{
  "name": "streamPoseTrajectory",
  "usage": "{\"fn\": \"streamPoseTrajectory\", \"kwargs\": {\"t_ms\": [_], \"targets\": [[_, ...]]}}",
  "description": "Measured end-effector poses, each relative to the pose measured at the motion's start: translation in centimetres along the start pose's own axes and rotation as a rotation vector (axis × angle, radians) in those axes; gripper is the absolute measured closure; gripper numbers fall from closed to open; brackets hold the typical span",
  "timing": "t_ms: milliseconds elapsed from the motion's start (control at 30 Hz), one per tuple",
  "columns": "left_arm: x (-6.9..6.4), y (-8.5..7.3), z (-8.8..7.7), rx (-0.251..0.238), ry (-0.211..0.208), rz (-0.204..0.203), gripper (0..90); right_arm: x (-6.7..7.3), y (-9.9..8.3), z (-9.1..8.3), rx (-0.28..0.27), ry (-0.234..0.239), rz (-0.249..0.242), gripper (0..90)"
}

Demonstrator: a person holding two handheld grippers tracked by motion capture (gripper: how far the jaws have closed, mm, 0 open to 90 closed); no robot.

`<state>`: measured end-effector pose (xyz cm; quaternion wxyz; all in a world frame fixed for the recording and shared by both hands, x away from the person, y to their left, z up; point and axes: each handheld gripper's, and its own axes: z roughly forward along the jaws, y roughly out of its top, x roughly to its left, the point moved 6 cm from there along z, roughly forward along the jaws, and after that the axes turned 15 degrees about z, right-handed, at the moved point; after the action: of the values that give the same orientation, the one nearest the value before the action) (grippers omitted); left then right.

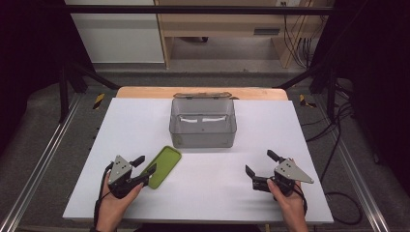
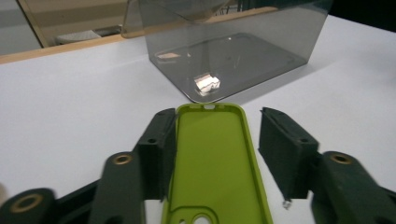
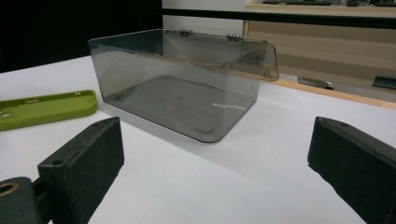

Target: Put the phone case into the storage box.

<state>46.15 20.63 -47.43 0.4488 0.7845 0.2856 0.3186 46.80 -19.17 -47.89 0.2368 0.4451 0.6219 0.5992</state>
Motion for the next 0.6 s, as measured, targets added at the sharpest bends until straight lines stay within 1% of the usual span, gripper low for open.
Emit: {"fn": "streamPoseTrajectory", "kwargs": {"t_ms": [100, 200, 233, 267, 300, 333, 367, 400, 433, 467, 500, 533, 567, 600], "targets": [[-0.5, -0.1, 1.0, 0.029, -0.023, -0.026, 57.5, 0.0, -0.1, 0.2, 0.007, -0.003, 0.001, 3.9], [-1.2, 0.1, 1.9, 0.063, -0.057, -0.02, 67.0, 0.2, -0.2, 0.3, 0.014, -0.003, -0.001, 3.9], [-1.5, 0.3, 2.2, 0.074, -0.069, -0.013, 72.4, 0.3, -0.3, 0.3, 0.016, -0.001, -0.008, 3.9], [-1.8, 0.5, 2.6, 0.087, -0.072, 0.001, 75.3, 0.4, -0.3, 0.3, 0.016, -0.002, -0.011, 3.9], [-2.2, 0.8, 3.0, 0.101, -0.084, 0.01, 78.6, 0.4, -0.2, 0.4, 0.015, 0.0, -0.011, 4.0], [-2.4, 1.0, 3.4, 0.104, -0.099, 0.011, 83.0, 0.4, -0.3, 0.6, 0.017, -0.002, -0.01, 4.1], [-2.7, 1.3, 3.8, 0.115, -0.111, 0.024, 84.9, 0.4, -0.4, 0.6, 0.023, -0.002, -0.01, 4.1], [-2.9, 1.9, 4.6, 0.143, -0.113, 0.05, 89.6, 0.5, -0.6, 0.8, 0.034, 0.0, -0.026, 4.2], [-2.9, 1.9, 4.6, 0.143, -0.113, 0.05, 90.0, 0.5, -0.6, 0.8, 0.034, 0.0, -0.026, 4.2], [-2.9, 2.1, 5.0, 0.151, -0.119, 0.049, 90.0, 0.5, -0.7, 0.8, 0.04, -0.003, -0.031, 4.2], [-3.0, 2.3, 5.4, 0.17, -0.12, 0.056, 90.0, 0.4, -0.8, 0.9, 0.045, -0.007, -0.029, 4.2], [-3.0, 2.6, 6.0, 0.204, -0.123, 0.08, 90.0, 0.3, -0.8, 0.8, 0.04, -0.012, -0.024, 4.2], [-3.0, 2.6, 6.0, 0.204, -0.123, 0.08, 90.0, 0.3, -0.8, 0.8, 0.04, -0.012, -0.024, 4.2], [-3.0, 2.6, 6.2, 0.221, -0.122, 0.089, 90.0, 0.3, -0.6, 0.7, 0.03, -0.015, -0.015, 4.2]]}}
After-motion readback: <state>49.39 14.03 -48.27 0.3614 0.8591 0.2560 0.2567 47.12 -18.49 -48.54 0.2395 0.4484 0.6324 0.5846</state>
